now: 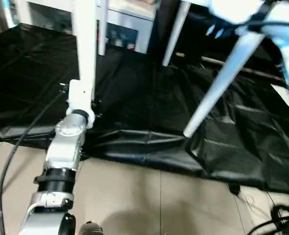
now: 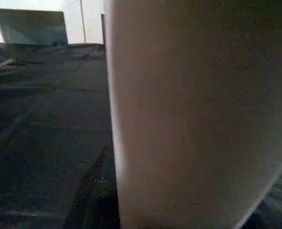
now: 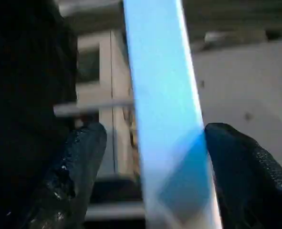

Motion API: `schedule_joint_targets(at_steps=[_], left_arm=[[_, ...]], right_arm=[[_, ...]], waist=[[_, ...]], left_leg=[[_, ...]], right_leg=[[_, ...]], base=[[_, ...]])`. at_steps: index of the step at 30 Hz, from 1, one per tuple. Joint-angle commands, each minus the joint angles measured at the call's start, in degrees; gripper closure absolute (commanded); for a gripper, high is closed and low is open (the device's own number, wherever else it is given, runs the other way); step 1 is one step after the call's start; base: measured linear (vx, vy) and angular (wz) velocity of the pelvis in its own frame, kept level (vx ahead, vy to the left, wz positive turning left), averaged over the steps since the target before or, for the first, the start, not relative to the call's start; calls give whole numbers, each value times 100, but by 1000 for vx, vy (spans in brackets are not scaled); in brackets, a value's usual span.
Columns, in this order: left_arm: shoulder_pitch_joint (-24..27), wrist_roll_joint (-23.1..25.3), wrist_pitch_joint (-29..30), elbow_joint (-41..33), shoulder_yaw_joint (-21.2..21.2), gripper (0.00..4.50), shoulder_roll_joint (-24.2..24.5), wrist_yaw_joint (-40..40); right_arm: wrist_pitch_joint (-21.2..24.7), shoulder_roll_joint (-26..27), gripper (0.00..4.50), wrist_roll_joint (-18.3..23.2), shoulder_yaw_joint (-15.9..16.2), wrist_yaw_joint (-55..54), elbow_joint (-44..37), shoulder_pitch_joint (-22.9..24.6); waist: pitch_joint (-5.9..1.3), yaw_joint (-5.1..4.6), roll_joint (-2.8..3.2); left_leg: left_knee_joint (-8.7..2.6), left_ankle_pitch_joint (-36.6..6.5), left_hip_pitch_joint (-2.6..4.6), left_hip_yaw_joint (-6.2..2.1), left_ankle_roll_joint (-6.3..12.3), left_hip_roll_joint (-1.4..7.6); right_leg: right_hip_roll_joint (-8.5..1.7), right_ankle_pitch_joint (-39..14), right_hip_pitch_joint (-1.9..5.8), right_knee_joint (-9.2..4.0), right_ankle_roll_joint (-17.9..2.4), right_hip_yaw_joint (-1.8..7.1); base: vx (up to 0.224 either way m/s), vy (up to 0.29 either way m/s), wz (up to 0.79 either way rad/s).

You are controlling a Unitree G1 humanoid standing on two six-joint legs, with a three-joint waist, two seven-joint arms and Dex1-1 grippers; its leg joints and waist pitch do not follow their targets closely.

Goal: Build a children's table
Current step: Flip table

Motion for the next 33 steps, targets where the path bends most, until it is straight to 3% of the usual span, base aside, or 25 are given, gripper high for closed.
schedule_joint_targets(at_steps=[1,2,3,4,5,6,7,8,9,11,12,13,14,15,16,17,18,19,20,21,22,23,25,30,33], left_arm=[[-144,18,-55,178,-213,302,-123,-101],[-144,18,-55,178,-213,302,-123,-101],[-154,29,-72,214,-218,302,-111,-110],[-205,64,-153,381,-233,302,-47,-106],[-205,64,-153,381,-233,302,-47,-106],[-255,92,-218,537,-221,302,8,-64],[-294,120,-271,668,-221,302,57,-42],[-325,163,-307,786,-255,302,117,-71],[-363,230,-361,920,-303,302,181,-85],[-479,429,-579,1238,-432,302,323,-54],[-514,456,-643,1315,-449,302,347,-38],[-543,471,-696,1374,-459,302,362,-29],[-582,485,-767,1450,-467,302,378,-18],[-659,470,-968,1584,-473,302,389,-80],[-742,447,-1096,1713,-455,302,392,-106],[-742,447,-1096,1713,-455,302,392,-106],[-809,424,-1201,1830,-446,302,396,-118],[-881,363,-1281,1969,-395,302,389,-108],[-881,363,-1281,1969,-395,302,389,-108],[-958,312,-1331,2102,-345,302,380,-87],[-1016,264,-1370,2207,-293,302,366,-64],[-1052,257,-1412,2266,-277,302,364,-35],[-1087,226,-1467,2340,-289,302,367,-53],[-1172,62,-1666,2624,-299,232,366,-333],[-1318,54,-1772,2889,-277,202,375,-530]], right_arm=[[-334,187,93,426,-65,93,-126,221],[-334,187,93,426,-65,93,-126,221],[-403,241,93,544,-123,79,-191,265],[-301,477,93,1083,-386,123,-547,405],[-301,477,93,1083,-386,123,-547,405],[-134,613,93,1429,-520,163,-837,510],[43,710,93,1700,-597,206,-1059,610],[237,773,93,1909,-622,251,-1272,727],[393,818,93,2019,-603,255,-1464,888],[608,926,93,1968,-535,51,-1705,1320],[659,961,93,1941,-533,-49,-1724,1413],[711,993,93,1928,-539,-134,-1736,1486],[791,1039,93,1921,-555,-251,-1748,1580],[901,1151,93,1907,-598,-483,-1757,1820],[1045,1255,93,1907,-628,-679,-1766,2100],[1045,1255,93,1907,-628,-679,-1766,2100],[1191,1317,93,1929,-657,-789,-1823,2299],[1282,1380,93,1881,-672,-947,-1909,2547],[1282,1380,93,1881,-672,-947,-1909,2547],[1364,1498,93,1822,-701,-1175,-1889,2975],[1491,1607,93,1730,-738,-1419,-1871,3328],[1537,1702,93,1687,-775,-1592,-1827,3626],[1546,1752,93,1662,-788,-1692,-1795,3821],[1621,1792,93,1474,-725,-1934,-1946,4193],[1773,1840,93,1456,-713,-2038,-2116,4322]], waist=[[-242,29,239],[-251,152,203],[-223,165,31],[-153,8,-171],[-157,32,-109],[-270,147,94],[-301,104,162],[-336,-12,293],[-236,-47,303],[-107,-66,256],[-16,-39,354],[-6,208,383],[45,1115,453],[-288,692,-234],[-71,631,-233],[-229,838,-201],[-307,993,-116],[-420,977,49],[-494,913,-20],[-523,844,-50],[-496,916,53],[-503,873,94],[-523,797,101],[-395,550,218],[-371,457,230]], left_leg=[[-947,-5092,172,134,-576,197],[-1059,-4894,107,335,-588,191],[-461,-4339,583,427,-653,31],[887,-2848,1193,265,-376,-216],[706,-2155,818,125,-181,-152],[-4,-1973,404,-39,-220,95],[-228,-2473,404,-111,-326,172],[-523,-3517,449,-225,-388,305],[-701,-4220,418,-246,-298,373],[-777,-4913,581,-79,-258,309],[-1036,-5398,440,69,-328,392],[-1369,-5727,-148,169,-335,539],[-1280,-5666,-507,1000,-365,316],[-58,-3402,570,610,-483,323],[821,-1272,810,123,-185,-21],[657,-796,384,-41,70,-193],[212,-527,271,-121,13,-67],[16,116,572,-105,-214,72],[11,439,720,-54,-131,59],[53,1270,462,23,-118,-87],[33,1376,378,84,-182,-112],[-22,1080,282,54,-371,-119],[-103,780,263,9,-588,-81],[-295,-147,426,-39,-783,83],[-374,-818,429,-54,-752,122]], right_leg=[[25,-2077,118,-28,-628,-73],[56,-2282,160,211,-616,-23],[-135,-3872,-397,-466,-351,41],[-633,-5954,-1032,-1438,22,6],[-881,-5845,-501,-1258,33,125],[-790,-4368,307,-795,14,-5],[-511,-3270,239,-563,-30,-124],[-256,-1227,232,-265,-301,-196],[-203,-319,238,-143,-521,-185],[-102,-1369,88,-324,-446,-265],[49,-1813,245,-101,-431,-484],[66,-1347,702,904,-447,-380],[272,-1383,657,1476,-463,-296],[-199,-4794,6,674,372,568],[-523,-7669,-710,-731,635,1000],[-414,-6990,-56,-511,533,1370],[-483,-4526,325,-267,471,1371],[-68,-581,77,248,234,1056],[69,1111,55,329,130,932],[218,3726,334,503,-193,894],[237,4881,366,489,-292,868],[242,5089,483,488,-382,840],[228,4839,551,449,-403,772],[48,2724,362,143,-376,723],[-73,1260,394,6,-611,758]], base=[[-67,-61,16],[-67,-61,16],[-63,-69,21],[0,0,0],[0,0,0],[90,61,-44],[14,41,-29],[14,41,-29],[-78,13,-8],[0,0,0],[-48,-64,19],[-65,-88,35],[-65,-88,35],[80,-226,20],[240,-336,7],[240,-336,7],[212,-210,17],[93,-111,24],[93,-111,24],[49,-63,23],[75,17,13],[75,17,13],[31,51,7],[-2,21,0],[-17,9,1]])
